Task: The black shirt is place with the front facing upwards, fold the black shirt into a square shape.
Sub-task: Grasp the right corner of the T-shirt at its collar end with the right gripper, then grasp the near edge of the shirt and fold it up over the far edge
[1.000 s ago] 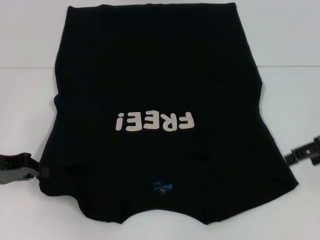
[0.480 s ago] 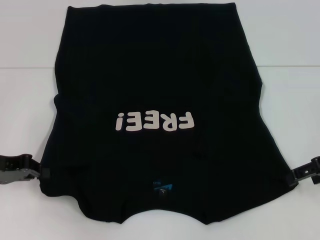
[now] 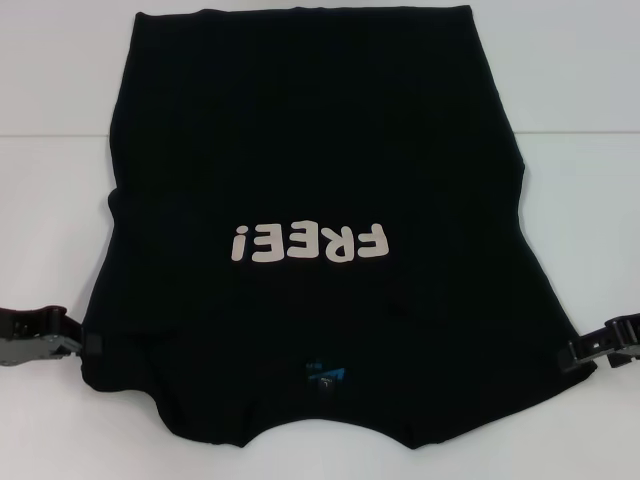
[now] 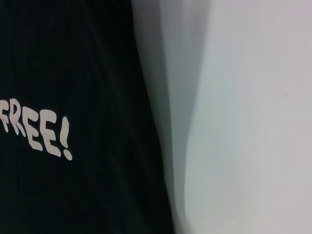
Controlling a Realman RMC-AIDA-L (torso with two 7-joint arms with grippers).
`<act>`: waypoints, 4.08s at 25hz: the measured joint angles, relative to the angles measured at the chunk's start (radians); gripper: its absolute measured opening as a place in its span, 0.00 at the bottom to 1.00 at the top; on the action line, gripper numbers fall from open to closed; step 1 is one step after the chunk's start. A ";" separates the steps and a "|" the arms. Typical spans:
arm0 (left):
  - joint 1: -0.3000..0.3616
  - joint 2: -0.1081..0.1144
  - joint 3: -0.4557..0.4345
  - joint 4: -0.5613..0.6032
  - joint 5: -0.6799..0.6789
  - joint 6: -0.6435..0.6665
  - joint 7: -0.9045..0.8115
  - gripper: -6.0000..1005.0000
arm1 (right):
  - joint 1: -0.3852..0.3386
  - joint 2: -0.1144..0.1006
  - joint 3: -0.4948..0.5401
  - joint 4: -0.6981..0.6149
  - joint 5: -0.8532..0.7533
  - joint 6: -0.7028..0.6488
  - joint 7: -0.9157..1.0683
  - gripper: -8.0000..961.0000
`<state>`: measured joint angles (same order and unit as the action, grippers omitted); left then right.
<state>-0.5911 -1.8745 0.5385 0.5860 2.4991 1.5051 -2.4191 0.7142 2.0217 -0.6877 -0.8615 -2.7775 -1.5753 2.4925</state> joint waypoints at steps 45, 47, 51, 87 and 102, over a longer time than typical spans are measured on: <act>-0.020 -0.002 0.000 0.000 0.001 0.001 0.000 0.01 | 0.054 0.020 -0.051 0.108 0.075 0.066 -0.031 0.91; -0.020 -0.001 0.000 0.000 0.000 0.001 0.000 0.01 | 0.058 0.022 -0.060 0.108 0.072 0.079 -0.030 0.90; -0.022 0.001 0.000 -0.004 0.001 0.004 0.000 0.01 | 0.056 0.025 -0.073 0.103 0.070 0.107 -0.027 0.87; -0.032 0.029 0.017 -0.008 0.017 0.165 0.038 0.01 | 0.064 -0.020 -0.110 0.028 0.074 -0.104 -0.076 0.11; -0.058 0.026 0.150 -0.027 0.140 0.480 0.144 0.01 | -0.027 -0.015 -0.179 0.023 0.069 -0.400 -0.231 0.11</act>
<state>-0.6488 -1.8489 0.6887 0.5593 2.6387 1.9847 -2.2752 0.6872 2.0063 -0.8663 -0.8381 -2.7084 -1.9755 2.2619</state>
